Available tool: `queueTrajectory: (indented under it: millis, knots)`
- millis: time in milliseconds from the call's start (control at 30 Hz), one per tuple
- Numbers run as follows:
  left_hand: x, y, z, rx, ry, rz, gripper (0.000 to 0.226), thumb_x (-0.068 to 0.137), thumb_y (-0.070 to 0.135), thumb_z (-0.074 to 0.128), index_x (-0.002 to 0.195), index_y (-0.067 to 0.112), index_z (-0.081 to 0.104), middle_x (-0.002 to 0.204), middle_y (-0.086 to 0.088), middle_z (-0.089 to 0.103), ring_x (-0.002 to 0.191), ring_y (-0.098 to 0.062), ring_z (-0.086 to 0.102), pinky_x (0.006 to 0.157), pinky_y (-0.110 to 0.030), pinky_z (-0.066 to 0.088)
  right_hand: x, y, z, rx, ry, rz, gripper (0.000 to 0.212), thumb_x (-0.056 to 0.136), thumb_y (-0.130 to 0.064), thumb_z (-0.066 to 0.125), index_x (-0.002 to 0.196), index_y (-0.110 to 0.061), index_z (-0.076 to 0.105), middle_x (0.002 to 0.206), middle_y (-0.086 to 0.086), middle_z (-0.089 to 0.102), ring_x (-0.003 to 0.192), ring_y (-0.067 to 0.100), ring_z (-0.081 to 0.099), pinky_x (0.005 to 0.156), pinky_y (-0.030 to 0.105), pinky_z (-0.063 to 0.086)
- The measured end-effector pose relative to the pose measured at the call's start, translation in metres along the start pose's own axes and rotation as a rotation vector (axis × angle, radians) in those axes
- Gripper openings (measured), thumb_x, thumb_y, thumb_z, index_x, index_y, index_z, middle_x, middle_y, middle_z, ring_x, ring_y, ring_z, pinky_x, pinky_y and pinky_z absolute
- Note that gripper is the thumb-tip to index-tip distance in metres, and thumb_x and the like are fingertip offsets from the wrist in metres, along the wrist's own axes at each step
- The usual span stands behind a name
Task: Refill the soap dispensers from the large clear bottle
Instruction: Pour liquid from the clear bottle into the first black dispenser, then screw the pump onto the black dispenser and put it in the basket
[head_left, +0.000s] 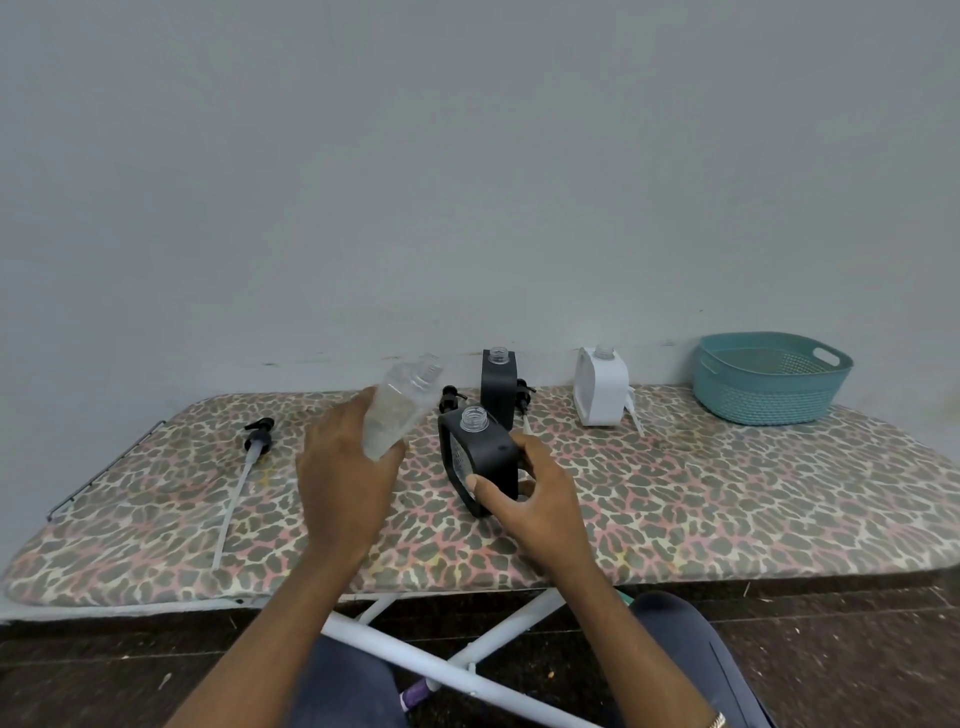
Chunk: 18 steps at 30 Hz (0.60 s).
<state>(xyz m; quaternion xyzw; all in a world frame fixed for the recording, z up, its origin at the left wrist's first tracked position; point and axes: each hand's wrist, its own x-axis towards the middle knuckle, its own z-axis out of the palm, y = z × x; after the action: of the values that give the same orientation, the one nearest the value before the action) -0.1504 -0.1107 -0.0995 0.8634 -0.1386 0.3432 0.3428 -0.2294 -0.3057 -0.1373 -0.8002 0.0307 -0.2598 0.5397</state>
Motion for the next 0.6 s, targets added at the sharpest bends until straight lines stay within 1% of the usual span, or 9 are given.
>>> queueTrajectory:
  millis: [67,133,233,267,333,400,467,567,600]
  knots:
    - [0.003,0.000,-0.004,-0.134,0.026,-0.094,0.052,0.086,0.030,0.083,0.134,0.019,0.064,0.118,0.001,0.070,0.103,-0.022,0.064,0.081,-0.037,0.051,0.000,0.001,0.001,0.001,-0.004,-0.008,0.050,0.082,-0.060,0.079,0.125,-0.047,0.058,0.122,-0.028,0.068,0.119,-0.009,0.059,0.103,0.036,0.055]
    - [0.006,-0.001,-0.006,-0.245,0.041,-0.189,0.055,0.085,0.027,0.086,0.134,0.018,0.065,0.121,0.001,0.071,0.103,-0.018,0.065,0.081,-0.029,0.047,0.001,0.001,0.001,-0.009,-0.008,-0.017,0.057,0.082,-0.062,0.079,0.131,-0.041,0.059,0.125,-0.025,0.067,0.119,-0.007,0.059,0.102,0.034,0.054]
    - [0.008,-0.008,-0.006,-0.362,0.030,-0.285,0.057,0.082,0.033,0.089,0.132,0.018,0.065,0.122,0.001,0.071,0.109,-0.021,0.067,0.088,-0.036,0.053,0.000,-0.001,0.001,-0.030,-0.021,-0.003,0.061,0.084,-0.058,0.081,0.138,-0.040,0.057,0.125,-0.027,0.065,0.116,-0.007,0.058,0.094,0.019,0.050]
    - [0.008,-0.010,-0.005,-0.381,0.028,-0.312,0.061,0.081,0.037,0.089,0.134,0.018,0.064,0.125,0.000,0.071,0.113,-0.023,0.067,0.094,-0.042,0.055,0.000,-0.003,0.001,-0.041,-0.027,0.000,0.059,0.085,-0.057,0.082,0.136,-0.041,0.058,0.121,-0.031,0.064,0.114,-0.010,0.059,0.088,0.011,0.047]
    - [0.008,-0.015,-0.005,-0.389,0.026,-0.352,0.068,0.080,0.042,0.089,0.138,0.019,0.061,0.131,-0.002,0.069,0.119,-0.025,0.066,0.101,-0.050,0.055,-0.001,-0.008,0.000,-0.066,-0.037,0.005,0.050,0.086,-0.053,0.083,0.127,-0.045,0.057,0.107,-0.038,0.064,0.102,-0.019,0.060,0.075,0.003,0.046]
    - [0.007,-0.018,-0.005,-0.397,0.026,-0.362,0.070,0.081,0.042,0.089,0.140,0.019,0.060,0.132,-0.002,0.069,0.120,-0.024,0.066,0.102,-0.048,0.055,-0.002,-0.011,-0.001,-0.034,-0.059,0.020,0.048,0.086,-0.044,0.087,0.121,-0.044,0.055,0.091,-0.036,0.065,0.083,-0.022,0.063,0.061,0.005,0.048]
    - [0.008,-0.020,-0.005,-0.412,0.027,-0.359,0.065,0.082,0.039,0.089,0.137,0.020,0.061,0.130,0.000,0.068,0.117,-0.022,0.064,0.097,-0.041,0.053,-0.001,-0.011,0.000,-0.002,-0.075,0.032,0.048,0.082,-0.037,0.091,0.117,-0.036,0.057,0.090,-0.025,0.067,0.073,-0.017,0.066,0.052,0.010,0.050]
    - [0.007,-0.021,-0.006,-0.421,0.014,-0.367,0.056,0.084,0.034,0.087,0.132,0.020,0.060,0.121,0.003,0.064,0.112,-0.021,0.061,0.094,-0.042,0.052,0.003,-0.008,0.003,-0.031,-0.081,0.052,0.052,0.073,-0.043,0.096,0.106,-0.030,0.058,0.098,-0.009,0.068,0.070,0.006,0.071,0.052,0.022,0.057]
    - [0.007,-0.021,-0.005,-0.423,0.010,-0.367,0.053,0.085,0.031,0.086,0.129,0.021,0.058,0.119,0.004,0.062,0.111,-0.020,0.060,0.095,-0.043,0.052,0.005,-0.006,0.003,-0.056,-0.096,0.049,0.052,0.072,-0.044,0.096,0.103,-0.030,0.057,0.099,-0.007,0.067,0.074,0.007,0.070,0.056,0.022,0.057]
